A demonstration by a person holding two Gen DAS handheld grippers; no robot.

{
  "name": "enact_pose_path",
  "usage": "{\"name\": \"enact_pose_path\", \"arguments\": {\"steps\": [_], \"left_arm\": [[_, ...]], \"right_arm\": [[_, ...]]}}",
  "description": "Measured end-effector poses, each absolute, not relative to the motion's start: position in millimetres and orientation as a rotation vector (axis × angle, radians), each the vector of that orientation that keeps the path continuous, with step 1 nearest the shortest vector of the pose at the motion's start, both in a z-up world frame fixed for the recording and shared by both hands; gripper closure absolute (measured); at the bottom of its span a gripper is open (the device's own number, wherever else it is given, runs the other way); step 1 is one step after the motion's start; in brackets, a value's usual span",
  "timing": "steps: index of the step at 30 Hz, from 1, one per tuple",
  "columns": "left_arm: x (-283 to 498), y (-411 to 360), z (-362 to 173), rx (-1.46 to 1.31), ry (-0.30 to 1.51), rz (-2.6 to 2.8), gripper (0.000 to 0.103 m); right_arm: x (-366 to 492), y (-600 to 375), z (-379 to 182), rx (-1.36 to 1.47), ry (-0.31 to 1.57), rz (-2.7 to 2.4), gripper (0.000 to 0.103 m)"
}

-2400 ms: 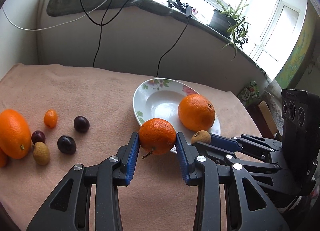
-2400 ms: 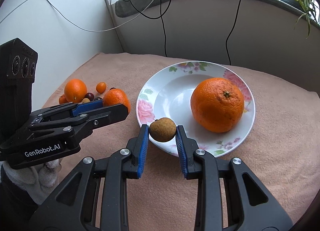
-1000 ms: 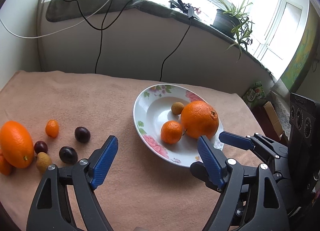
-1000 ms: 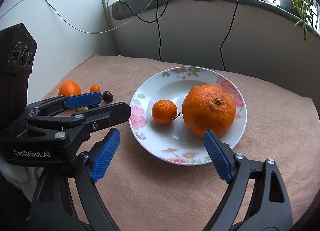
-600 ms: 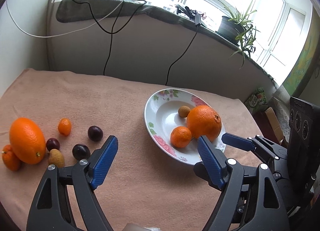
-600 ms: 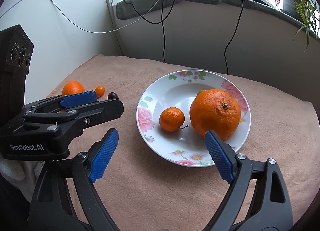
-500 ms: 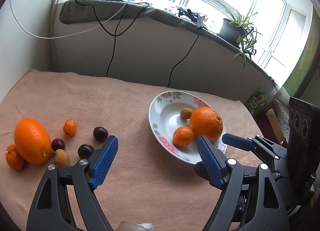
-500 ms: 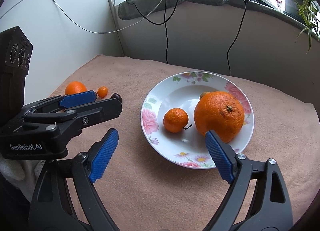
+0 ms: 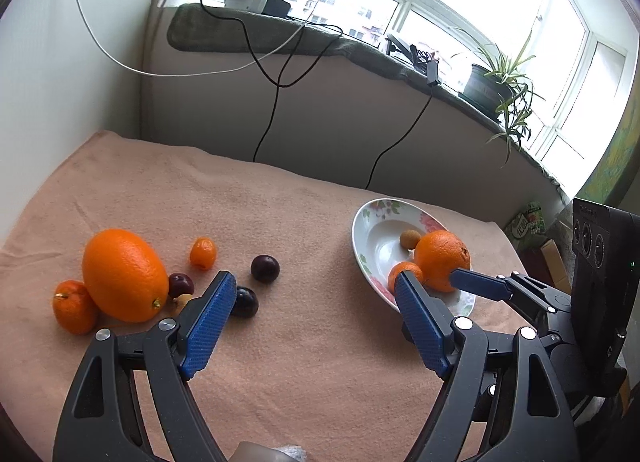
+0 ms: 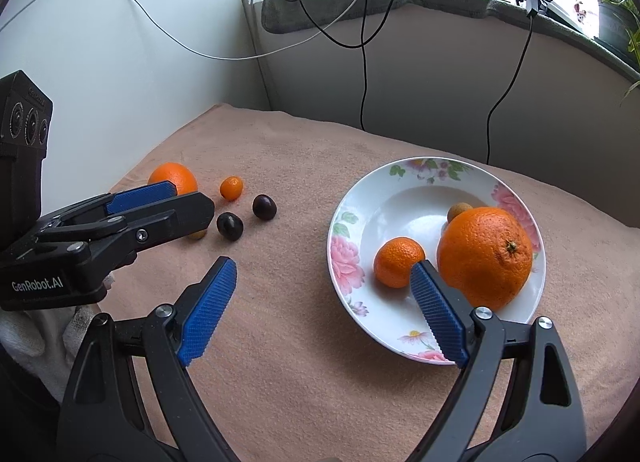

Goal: Organize fruits
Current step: 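Move both tools back toward the remaining fruit pile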

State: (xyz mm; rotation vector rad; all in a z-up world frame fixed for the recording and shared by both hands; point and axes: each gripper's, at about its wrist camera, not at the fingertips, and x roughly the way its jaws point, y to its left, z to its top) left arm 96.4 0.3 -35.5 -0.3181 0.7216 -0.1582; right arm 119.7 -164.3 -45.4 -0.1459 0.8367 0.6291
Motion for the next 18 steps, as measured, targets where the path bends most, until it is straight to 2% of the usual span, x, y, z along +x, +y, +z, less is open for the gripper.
{"name": "enact_pose_path", "arguments": {"steps": [18], "left_arm": [[68, 78, -48, -0.397, 0.691, -0.033, 0.021]], "right_arm": [[141, -101, -49, -0.115, 0.900, 0.745, 0.012]]}}
